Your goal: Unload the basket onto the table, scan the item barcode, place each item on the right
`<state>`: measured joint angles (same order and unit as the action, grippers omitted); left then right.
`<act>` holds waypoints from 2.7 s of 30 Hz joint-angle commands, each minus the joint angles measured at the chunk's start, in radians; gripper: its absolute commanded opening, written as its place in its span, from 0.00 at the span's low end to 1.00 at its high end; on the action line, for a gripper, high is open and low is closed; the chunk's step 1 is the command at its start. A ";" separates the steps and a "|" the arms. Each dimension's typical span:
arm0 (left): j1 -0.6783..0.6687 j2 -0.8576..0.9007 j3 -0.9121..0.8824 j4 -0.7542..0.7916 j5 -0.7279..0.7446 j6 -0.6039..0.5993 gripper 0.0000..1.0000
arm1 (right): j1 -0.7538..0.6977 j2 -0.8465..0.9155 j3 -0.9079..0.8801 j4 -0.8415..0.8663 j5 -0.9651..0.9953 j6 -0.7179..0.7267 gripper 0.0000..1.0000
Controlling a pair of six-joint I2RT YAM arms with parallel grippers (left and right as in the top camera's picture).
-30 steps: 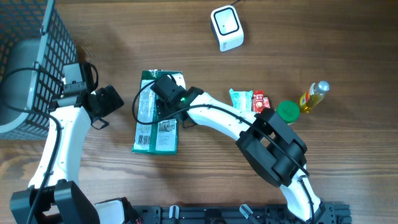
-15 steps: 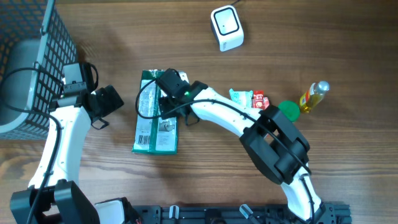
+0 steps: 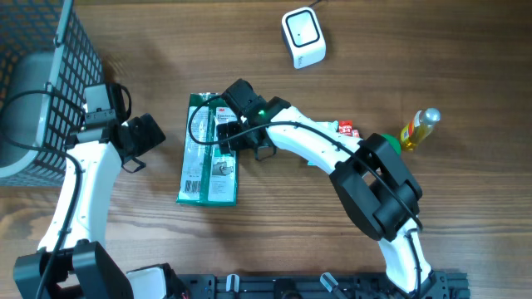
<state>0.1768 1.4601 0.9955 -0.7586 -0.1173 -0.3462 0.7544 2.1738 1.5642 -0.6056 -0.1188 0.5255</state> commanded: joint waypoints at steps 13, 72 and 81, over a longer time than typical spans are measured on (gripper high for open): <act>0.004 -0.011 0.013 0.168 0.450 -0.055 0.92 | -0.177 0.026 -0.020 -0.016 -0.423 -0.074 0.91; -0.107 0.011 -0.164 0.044 0.294 0.024 0.04 | 0.016 0.028 -0.366 0.673 -0.458 0.236 0.46; -0.107 0.066 -0.166 0.075 0.163 0.029 0.04 | 0.016 0.028 -0.366 0.726 -0.283 0.294 0.46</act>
<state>0.0666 1.5162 0.8349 -0.7238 0.1234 -0.3340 0.7757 2.1632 1.2198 0.1333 -0.5663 0.7929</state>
